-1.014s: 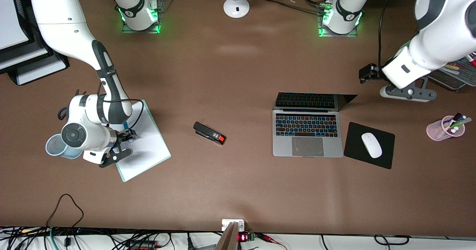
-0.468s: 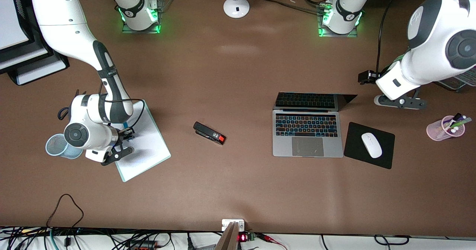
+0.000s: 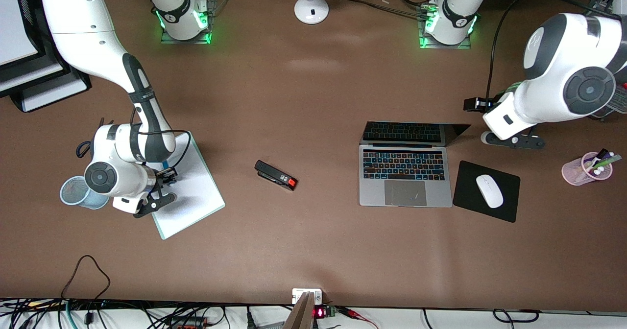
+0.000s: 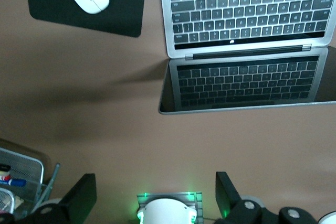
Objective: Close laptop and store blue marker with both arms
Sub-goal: 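Grasp the blue marker with the right gripper while the left gripper approaches the laptop, then lower the left gripper onto the laptop screen edge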
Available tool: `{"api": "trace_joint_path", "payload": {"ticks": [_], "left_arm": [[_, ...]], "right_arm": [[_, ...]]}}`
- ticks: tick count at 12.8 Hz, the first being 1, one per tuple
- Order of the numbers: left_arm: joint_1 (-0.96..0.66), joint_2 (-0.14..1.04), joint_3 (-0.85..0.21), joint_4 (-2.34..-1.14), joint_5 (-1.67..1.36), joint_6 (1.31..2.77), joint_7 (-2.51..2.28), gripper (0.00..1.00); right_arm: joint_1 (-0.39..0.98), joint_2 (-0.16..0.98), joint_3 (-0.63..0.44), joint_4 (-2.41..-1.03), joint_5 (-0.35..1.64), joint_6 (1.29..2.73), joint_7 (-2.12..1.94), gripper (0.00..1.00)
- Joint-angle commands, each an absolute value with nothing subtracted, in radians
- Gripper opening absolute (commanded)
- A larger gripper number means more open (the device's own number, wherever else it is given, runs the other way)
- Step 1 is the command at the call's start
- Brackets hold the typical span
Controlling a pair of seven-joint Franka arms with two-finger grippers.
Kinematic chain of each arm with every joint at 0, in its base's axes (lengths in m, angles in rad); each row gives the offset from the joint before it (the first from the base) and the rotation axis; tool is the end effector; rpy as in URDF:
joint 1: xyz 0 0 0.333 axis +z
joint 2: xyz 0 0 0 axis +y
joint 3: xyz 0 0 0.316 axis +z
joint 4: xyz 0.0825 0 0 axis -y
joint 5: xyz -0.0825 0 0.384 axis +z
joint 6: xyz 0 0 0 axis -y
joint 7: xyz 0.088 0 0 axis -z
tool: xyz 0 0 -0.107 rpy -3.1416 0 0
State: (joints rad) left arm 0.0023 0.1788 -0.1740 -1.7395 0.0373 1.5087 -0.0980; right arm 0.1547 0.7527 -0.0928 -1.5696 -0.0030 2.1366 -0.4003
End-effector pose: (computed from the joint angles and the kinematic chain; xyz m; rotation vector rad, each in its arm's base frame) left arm 0.5576 -0.0874 0.4443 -3.0164 0.1248 0.6157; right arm 0.6784 0.0496 0.1857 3.0015 0.7396 -0.2970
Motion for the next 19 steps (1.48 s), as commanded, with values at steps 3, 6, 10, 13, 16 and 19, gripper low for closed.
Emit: {"api": "trace_joint_path", "payload": {"ticks": [3, 6, 10, 13, 16, 19], "left_arm": [[0.002, 0.173, -0.265, -1.814, 0.038, 1.502, -0.227, 1.00], [0.002, 0.173, -0.337, -1.871, 0.038, 1.567, -0.342, 1.00], [0.002, 0.186, -0.344, -1.928, 0.038, 1.687, -0.344, 1.00], [0.000, 0.225, -0.364, -1.928, 0.038, 1.765, -0.344, 1.00], [0.000, 0.262, -0.364, -1.914, 0.040, 1.822, -0.344, 1.00], [0.005, 0.281, -0.364, -1.913, 0.040, 1.888, -0.341, 1.00]], "right_arm": [[0.149, 0.746, -0.083, -1.575, -0.011, 2.129, -0.399, 0.47], [0.155, 0.746, -0.084, -1.575, -0.011, 2.129, -0.399, 0.44], [0.155, 0.746, -0.083, -1.575, -0.011, 2.128, -0.399, 0.41], [0.153, 0.747, -0.084, -1.575, -0.011, 2.128, -0.399, 0.38], [0.153, 0.746, -0.084, -1.575, -0.011, 2.128, -0.399, 0.26], [0.153, 0.747, -0.084, -1.575, -0.011, 2.128, -0.397, 0.23]]}}
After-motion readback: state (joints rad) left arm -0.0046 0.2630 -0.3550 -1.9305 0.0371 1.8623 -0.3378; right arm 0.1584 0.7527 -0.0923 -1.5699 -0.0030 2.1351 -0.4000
